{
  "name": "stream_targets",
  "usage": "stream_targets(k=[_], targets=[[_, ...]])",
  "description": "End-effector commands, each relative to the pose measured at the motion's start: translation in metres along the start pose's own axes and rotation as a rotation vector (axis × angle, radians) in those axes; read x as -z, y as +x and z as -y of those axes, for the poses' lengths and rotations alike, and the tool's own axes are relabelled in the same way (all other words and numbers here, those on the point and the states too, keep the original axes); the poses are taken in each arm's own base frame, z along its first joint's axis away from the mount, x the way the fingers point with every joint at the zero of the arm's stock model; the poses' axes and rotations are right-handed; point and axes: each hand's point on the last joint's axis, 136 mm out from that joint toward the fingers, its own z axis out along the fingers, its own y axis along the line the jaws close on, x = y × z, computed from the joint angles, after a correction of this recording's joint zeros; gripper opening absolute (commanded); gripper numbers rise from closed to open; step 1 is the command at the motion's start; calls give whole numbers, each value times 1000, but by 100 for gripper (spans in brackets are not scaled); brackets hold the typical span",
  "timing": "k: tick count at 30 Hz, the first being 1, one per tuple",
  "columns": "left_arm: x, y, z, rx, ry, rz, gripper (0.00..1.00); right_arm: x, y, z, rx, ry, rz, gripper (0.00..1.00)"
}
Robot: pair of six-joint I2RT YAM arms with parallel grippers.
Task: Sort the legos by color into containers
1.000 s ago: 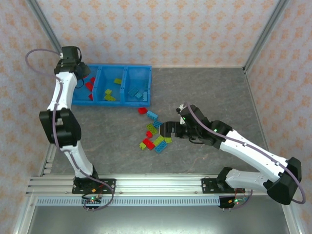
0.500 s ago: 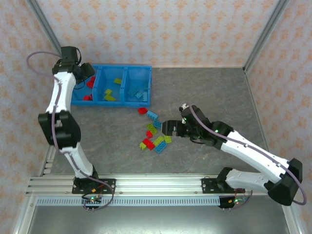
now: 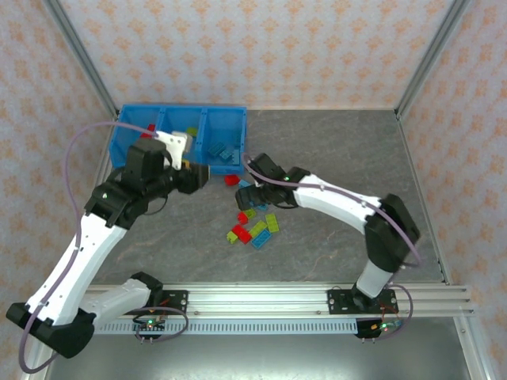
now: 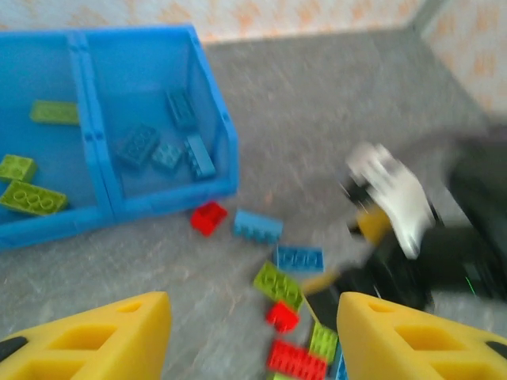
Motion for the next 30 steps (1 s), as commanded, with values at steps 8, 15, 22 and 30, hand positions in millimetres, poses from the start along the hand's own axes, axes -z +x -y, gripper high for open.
stream_targets(k=[8, 15, 22, 30], targets=[[2, 77, -19, -78, -69, -107, 89, -82, -27, 19, 164, 144, -134, 83], [6, 90, -49, -88, -235, -147, 100, -104, -19, 25, 160, 141, -197, 45], [14, 88, -56, -76, -275, -109, 100, -67, -31, 28, 112, 149, -92, 26], [22, 81, -34, -90, -140, -31, 100, 36, -69, 3, -34, -54, 235, 17]])
